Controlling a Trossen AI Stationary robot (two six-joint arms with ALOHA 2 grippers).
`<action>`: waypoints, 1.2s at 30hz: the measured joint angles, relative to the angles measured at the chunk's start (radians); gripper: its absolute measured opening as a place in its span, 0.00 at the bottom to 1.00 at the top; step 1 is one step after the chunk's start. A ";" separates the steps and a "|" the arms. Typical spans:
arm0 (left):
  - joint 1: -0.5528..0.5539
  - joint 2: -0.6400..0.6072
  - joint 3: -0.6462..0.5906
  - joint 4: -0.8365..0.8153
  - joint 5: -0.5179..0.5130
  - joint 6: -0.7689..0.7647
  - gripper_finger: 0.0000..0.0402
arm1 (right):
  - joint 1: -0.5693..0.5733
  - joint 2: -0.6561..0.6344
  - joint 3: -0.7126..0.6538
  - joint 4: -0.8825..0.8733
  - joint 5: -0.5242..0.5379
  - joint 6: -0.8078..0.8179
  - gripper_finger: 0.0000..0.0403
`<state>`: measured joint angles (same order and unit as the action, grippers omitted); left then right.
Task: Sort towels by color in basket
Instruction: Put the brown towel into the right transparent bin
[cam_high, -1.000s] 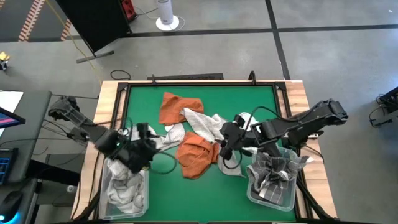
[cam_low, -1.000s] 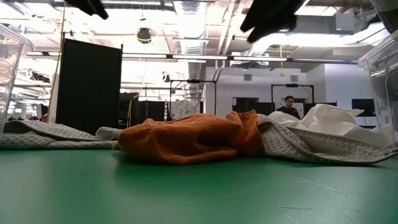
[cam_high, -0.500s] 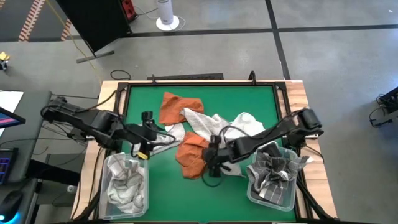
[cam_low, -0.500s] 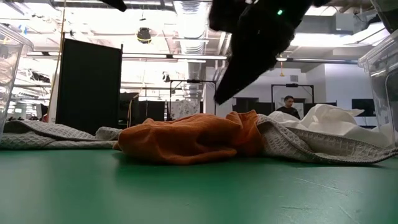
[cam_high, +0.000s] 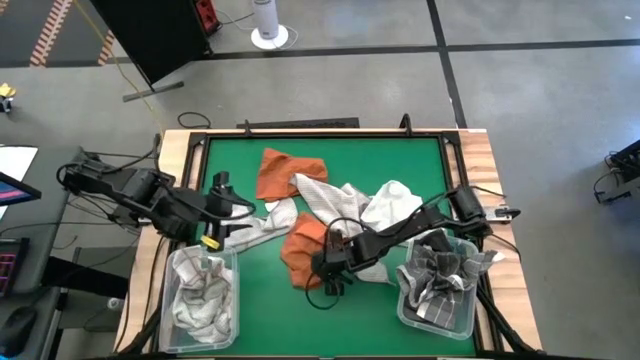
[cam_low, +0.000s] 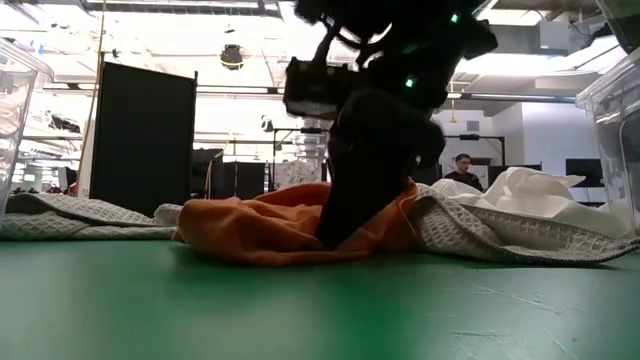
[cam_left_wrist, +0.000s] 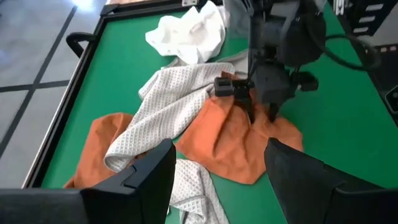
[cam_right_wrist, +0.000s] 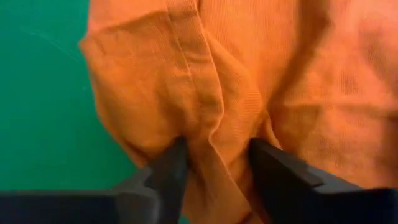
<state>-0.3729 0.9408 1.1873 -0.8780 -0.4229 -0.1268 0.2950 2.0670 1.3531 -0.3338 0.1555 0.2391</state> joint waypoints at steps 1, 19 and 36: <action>0.000 -0.008 0.000 0.000 0.000 -0.002 0.58 | -0.004 0.003 0.002 -0.001 -0.001 0.004 0.49; 0.000 -0.045 0.001 -0.066 0.000 -0.034 0.58 | 0.144 -0.446 0.133 -0.608 0.184 0.159 0.07; 0.000 -0.045 0.001 -0.116 -0.002 -0.054 0.58 | 0.544 -0.945 0.181 -1.033 0.080 0.863 0.08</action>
<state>-0.3729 0.8955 1.1881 -0.9944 -0.4248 -0.1806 0.8386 1.1217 1.5345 -1.3664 0.2352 1.1025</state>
